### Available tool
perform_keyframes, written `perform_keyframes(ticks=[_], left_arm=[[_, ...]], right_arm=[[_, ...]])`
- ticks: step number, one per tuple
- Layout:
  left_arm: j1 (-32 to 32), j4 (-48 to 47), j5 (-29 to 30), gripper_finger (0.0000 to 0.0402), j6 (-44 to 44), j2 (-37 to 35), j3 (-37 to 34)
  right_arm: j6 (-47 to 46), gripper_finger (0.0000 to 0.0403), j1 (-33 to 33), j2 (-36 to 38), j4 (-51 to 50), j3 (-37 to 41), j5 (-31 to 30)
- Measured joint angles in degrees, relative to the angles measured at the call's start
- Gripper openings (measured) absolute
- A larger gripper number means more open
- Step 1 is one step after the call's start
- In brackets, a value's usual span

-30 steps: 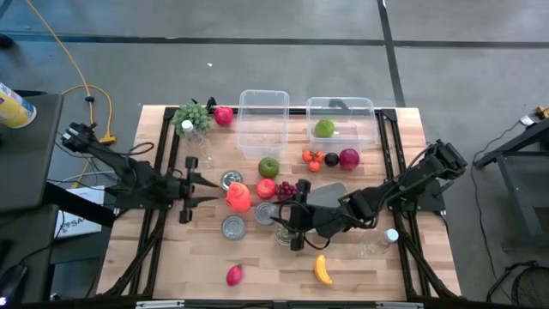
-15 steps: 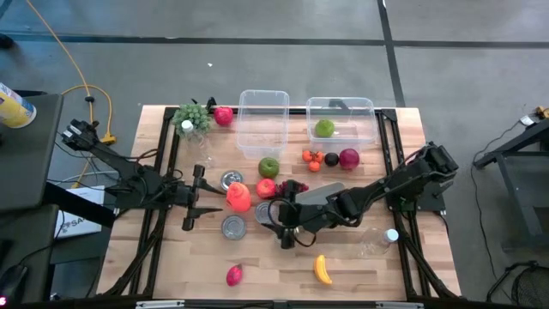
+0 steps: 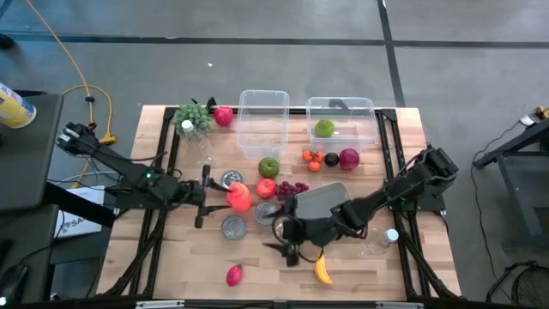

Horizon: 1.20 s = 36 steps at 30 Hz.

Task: Pick & Place Food Item
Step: Put the orange water bottle into the left transparent bin

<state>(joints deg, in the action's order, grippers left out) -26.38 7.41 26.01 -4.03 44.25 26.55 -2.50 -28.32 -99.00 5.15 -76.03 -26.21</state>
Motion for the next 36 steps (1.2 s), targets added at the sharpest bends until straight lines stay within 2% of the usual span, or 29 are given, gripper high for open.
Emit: perform_keyframes(ticks=[4, 11, 27, 36], left_arm=[[1.8, 0.3, 2.6, 0.0199, 2.8, 1.5, 0.0], [3.7, 0.5, 2.7, 0.0199, 4.5, 1.6, 0.0], [4.0, 0.1, 2.8, 0.0199, 4.6, 2.4, -0.1], [5.9, 0.4, 4.8, 0.0199, 8.7, 4.6, -0.1]], right_arm=[[-0.4, 0.0320, -0.5, 0.0, 1.3, 0.0, 1.2], [-0.3, 0.0320, -1.4, 0.0, 1.2, 0.0, 2.0], [0.8, 0.0320, -1.3, 0.0, 1.2, 0.0, 2.8], [0.6, 0.0320, -1.3, 0.0, 1.1, 0.0, 2.8]])
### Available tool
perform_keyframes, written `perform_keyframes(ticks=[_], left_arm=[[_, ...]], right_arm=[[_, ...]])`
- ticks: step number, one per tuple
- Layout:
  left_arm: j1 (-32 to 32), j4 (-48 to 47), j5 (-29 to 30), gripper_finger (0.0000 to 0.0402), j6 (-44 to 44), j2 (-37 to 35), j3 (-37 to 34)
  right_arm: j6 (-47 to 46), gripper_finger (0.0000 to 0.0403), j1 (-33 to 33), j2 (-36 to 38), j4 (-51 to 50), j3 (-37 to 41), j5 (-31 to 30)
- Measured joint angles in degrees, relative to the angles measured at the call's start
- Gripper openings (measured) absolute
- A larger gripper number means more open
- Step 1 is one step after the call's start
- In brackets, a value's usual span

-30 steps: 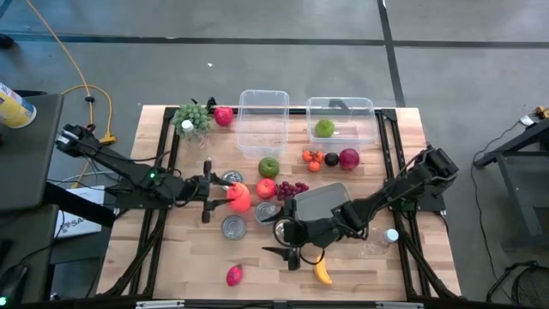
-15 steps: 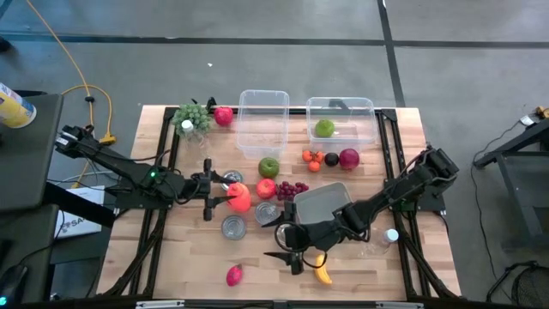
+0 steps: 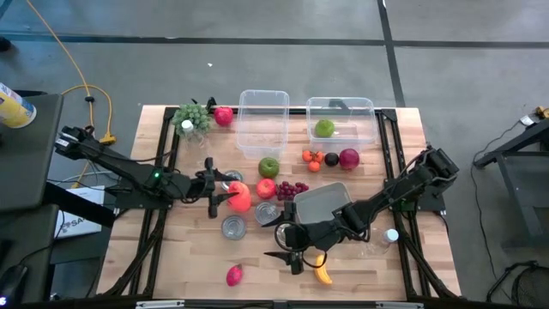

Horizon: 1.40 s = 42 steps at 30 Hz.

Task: Pick & Place Food Item
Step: Put the orange water bottle into the left transparent bin

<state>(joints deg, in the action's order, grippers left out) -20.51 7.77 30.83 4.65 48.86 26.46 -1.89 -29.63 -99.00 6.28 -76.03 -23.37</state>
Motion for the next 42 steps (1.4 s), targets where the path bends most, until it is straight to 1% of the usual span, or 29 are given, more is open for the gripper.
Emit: perform_keyframes(ticks=[4, 7, 18, 22, 29, 32, 37, 42], left_arm=[[0.1, 0.0, 0.0, 0.0197, 0.1, 0.0, 0.0], [0.0, -0.2, 0.0, 0.0185, 0.1, 0.0, 0.0], [0.0, 0.0, 0.1, 0.0078, 0.1, 0.0, 0.0], [0.0, -0.2, 0.1, 0.0051, 0.1, 0.0, 0.0], [0.0, -0.3, 0.2, 0.0052, 0.4, 0.0, 0.1], [0.0, 0.2, 0.7, 0.0051, 3.4, 0.0, 0.1], [0.0, 3.3, 1.0, 0.0044, 4.1, -0.5, 0.0], [-0.1, 6.6, 1.0, 0.0042, 4.2, -2.8, 0.0]], right_arm=[[0.0, 0.0320, 0.0, 0.0, 0.0, 0.0, 0.0], [0.0, 0.0320, 0.0, 0.0, 0.0, 0.0, 0.0], [-1.6, 0.0320, 0.0, 0.0, -0.1, 0.0, 0.0], [-1.6, 0.0320, 0.0, 0.0, -0.1, 0.0, 0.0], [-1.6, 0.0320, 0.0, 0.0, -0.9, 0.0, 0.0], [-1.6, 0.0320, 0.0, 0.0, -2.0, 0.0, 0.0], [-2.4, 0.0320, 0.0, 0.0, -3.2, 0.0, 0.0], [-3.0, 0.0320, 0.0, 0.0, -4.0, 0.0, 0.0]])
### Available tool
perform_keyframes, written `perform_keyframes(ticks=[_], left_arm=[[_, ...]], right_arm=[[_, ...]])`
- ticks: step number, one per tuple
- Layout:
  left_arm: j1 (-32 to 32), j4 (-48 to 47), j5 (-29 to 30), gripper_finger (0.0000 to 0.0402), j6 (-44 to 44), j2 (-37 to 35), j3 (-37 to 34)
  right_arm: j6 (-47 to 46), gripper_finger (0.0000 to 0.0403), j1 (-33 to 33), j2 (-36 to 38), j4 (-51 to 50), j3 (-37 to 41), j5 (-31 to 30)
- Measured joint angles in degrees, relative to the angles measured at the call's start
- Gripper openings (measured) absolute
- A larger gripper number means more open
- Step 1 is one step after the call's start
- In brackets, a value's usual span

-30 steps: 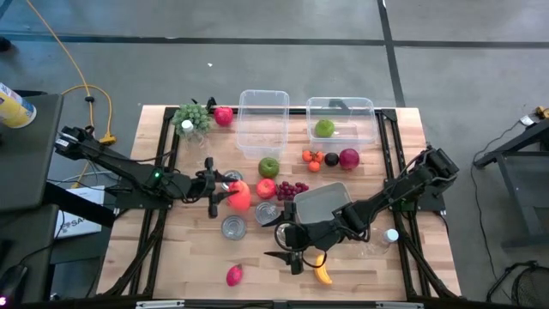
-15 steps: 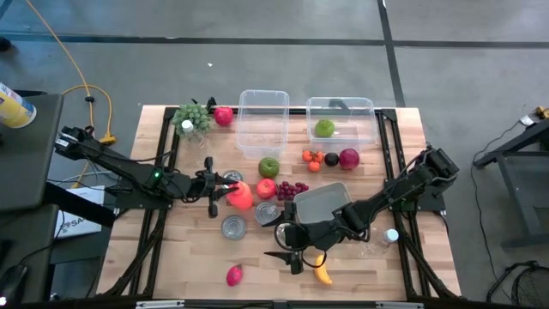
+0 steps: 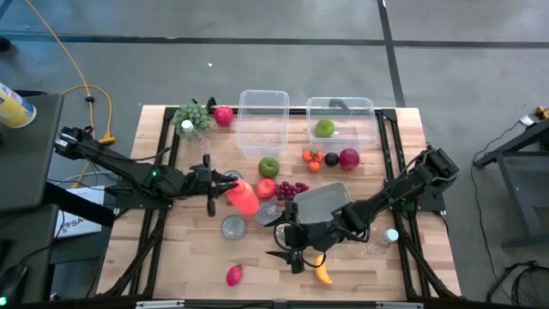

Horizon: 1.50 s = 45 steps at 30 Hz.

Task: Pick & Place Food Item
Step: Put the orange water bottle into the left transparent bin

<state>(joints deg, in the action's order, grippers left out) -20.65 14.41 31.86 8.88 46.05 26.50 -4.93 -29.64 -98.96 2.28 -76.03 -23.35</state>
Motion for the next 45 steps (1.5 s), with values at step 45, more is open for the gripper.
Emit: perform_keyframes(ticks=[45], left_arm=[[-4.3, 7.6, -0.1, 0.0043, -0.3, -5.0, 0.0]], right_arm=[[-9.9, 0.0357, 4.3, -3.6, -5.1, 0.0, 8.8]])
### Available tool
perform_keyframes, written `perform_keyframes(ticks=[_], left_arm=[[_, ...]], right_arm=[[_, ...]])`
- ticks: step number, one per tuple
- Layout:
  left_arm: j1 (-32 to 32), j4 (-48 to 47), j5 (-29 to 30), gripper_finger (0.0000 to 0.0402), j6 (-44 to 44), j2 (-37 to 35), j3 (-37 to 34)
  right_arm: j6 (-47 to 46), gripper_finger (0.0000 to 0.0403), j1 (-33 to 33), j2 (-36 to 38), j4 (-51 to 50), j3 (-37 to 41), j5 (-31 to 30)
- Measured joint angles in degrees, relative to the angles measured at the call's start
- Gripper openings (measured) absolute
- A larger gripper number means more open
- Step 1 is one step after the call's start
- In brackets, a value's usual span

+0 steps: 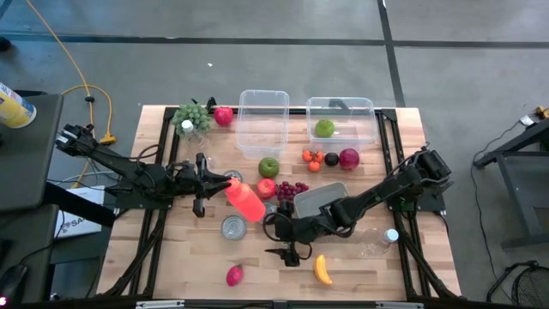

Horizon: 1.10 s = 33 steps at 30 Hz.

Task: Pick & Place Food Item
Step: Put the orange water bottle into the left transparent bin

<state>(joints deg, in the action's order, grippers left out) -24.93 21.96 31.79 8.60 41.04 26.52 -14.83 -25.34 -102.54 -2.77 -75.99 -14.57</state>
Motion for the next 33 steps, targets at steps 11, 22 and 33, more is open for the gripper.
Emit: perform_keyframes(ticks=[11, 22, 33], left_arm=[[0.0, -0.7, 0.0, 0.0043, 0.0, 0.0, 0.0], [0.0, -1.3, 0.0, 0.0043, 0.0, 0.0, 0.0], [0.0, -1.4, 0.0, 0.0043, 0.0, 0.0, 0.0]], right_arm=[[-0.4, 0.0363, 1.6, 0.0, -0.5, 0.0, 2.8], [-0.6, 0.0395, 4.1, 0.0, -1.5, 0.0, 3.2], [-1.5, 0.0400, 5.2, 0.0, -0.3, 0.0, 3.1]])
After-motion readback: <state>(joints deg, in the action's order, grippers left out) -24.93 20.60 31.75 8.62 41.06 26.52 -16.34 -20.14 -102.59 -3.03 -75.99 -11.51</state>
